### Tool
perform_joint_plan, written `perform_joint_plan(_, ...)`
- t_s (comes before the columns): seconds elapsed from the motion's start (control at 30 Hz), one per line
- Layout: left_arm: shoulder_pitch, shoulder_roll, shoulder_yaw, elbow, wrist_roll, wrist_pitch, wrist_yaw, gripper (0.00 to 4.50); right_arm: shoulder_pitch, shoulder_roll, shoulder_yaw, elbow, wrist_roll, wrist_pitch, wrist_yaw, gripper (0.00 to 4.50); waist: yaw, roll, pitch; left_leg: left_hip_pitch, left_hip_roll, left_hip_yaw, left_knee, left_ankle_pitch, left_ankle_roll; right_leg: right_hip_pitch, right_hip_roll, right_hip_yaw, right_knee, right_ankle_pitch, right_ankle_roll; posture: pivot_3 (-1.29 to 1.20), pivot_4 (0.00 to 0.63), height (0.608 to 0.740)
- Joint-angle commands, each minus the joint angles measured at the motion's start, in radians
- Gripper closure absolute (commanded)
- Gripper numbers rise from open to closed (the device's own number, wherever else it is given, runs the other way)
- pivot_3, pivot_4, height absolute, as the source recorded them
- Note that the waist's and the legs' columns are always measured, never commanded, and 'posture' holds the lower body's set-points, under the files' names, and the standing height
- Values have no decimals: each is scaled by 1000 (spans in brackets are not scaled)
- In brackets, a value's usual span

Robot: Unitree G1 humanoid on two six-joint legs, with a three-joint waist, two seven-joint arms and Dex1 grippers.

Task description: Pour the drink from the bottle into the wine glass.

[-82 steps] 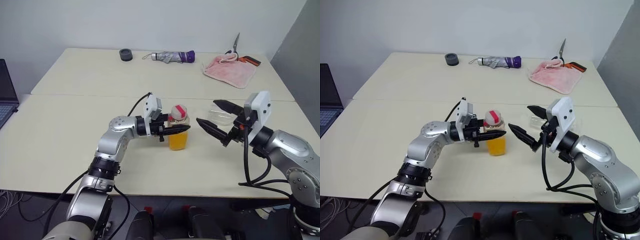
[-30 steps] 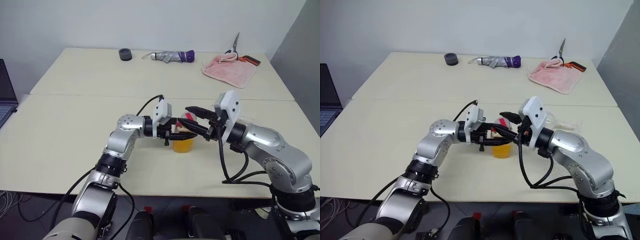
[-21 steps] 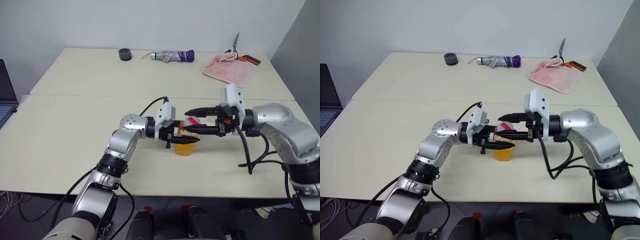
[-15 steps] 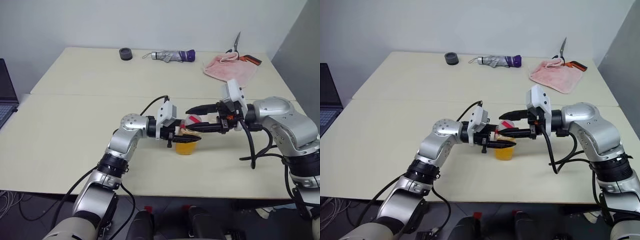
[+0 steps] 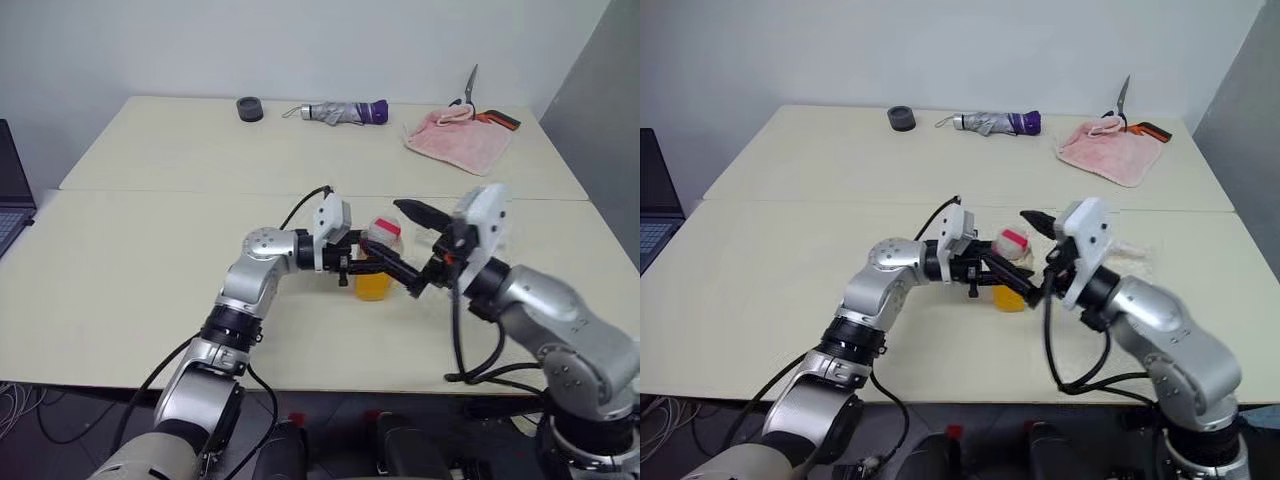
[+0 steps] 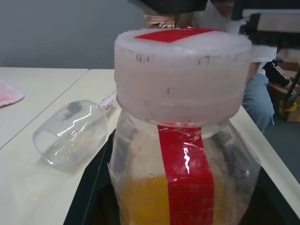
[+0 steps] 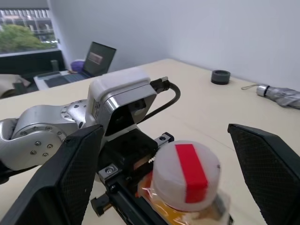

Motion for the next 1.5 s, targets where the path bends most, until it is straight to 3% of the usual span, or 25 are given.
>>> perform_joint_plan(0.03,-47,-19,7,12,2,-48,-3,2686,-11,52,64,-34,-94,0,-125,0,0,0,0,0,0,0,0,0,0,0,0,0,0,0,0,0,150,740)
perform_joint_plan(0.37,-71,-38,6,69,22,-91,-25,2686,4,129,109,-8,-197,-32,-191,0,0,0,0,-1,0,0,-1,0,0,0,0,0,-1,0,0,0,150,740)
perform_joint_plan(0.47,-72,-36,8,72,25,-94,-27,2686,8,136,111,-6,-202,-29,-185,624,1,0,0,-1,0,0,-1,0,0,0,0,0,-1,0,0,0,150,740)
perform_joint_plan(0.63,-72,-31,14,70,23,-95,-28,2686,21,136,119,-5,-190,-25,-154,2454,0,0,0,-1,0,0,-1,0,0,0,0,0,-1,0,0,0,150,740)
perform_joint_plan(0.67,-73,-30,14,69,22,-95,-27,2686,25,133,120,-3,-188,-25,-145,2646,0,0,0,-1,0,0,-1,0,0,0,0,0,-1,0,0,0,150,740)
perform_joint_plan(0.8,-74,-28,20,60,17,-85,-26,2686,32,124,118,8,-171,-33,-103,2631,0,0,0,-1,0,0,-1,0,0,0,0,0,-1,0,0,0,150,740)
perform_joint_plan(0.9,-77,-24,24,50,9,-71,-32,2686,28,71,108,54,-130,-78,29,2631,0,0,0,-1,0,0,-1,0,0,0,0,0,-1,0,0,0,150,740)
perform_joint_plan(1.1,-73,18,13,-7,-7,-40,-111,2690,-142,-243,114,354,-65,-253,647,2631,-1,2,2,0,-1,1,-1,0,0,0,0,0,-1,0,0,0,150,740)
perform_joint_plan(1.23,-70,32,8,-26,-1,-44,-112,2691,-318,-332,131,607,-70,-299,862,2631,-5,3,2,1,0,1,-1,0,1,0,2,0,-2,0,0,0,150,740)
perform_joint_plan(1.33,-65,24,20,-28,-1,-41,-74,2693,-331,-306,93,625,-48,-285,827,2631,0,3,2,0,1,0,-1,0,1,0,2,-1,-2,0,-1,0,150,740)
perform_joint_plan(1.5,-51,17,22,-24,6,-45,-32,2694,-235,-262,-37,480,1,-250,658,884,4,3,2,-2,0,0,-1,0,1,0,-2,-1,-2,0,-1,0,150,740)
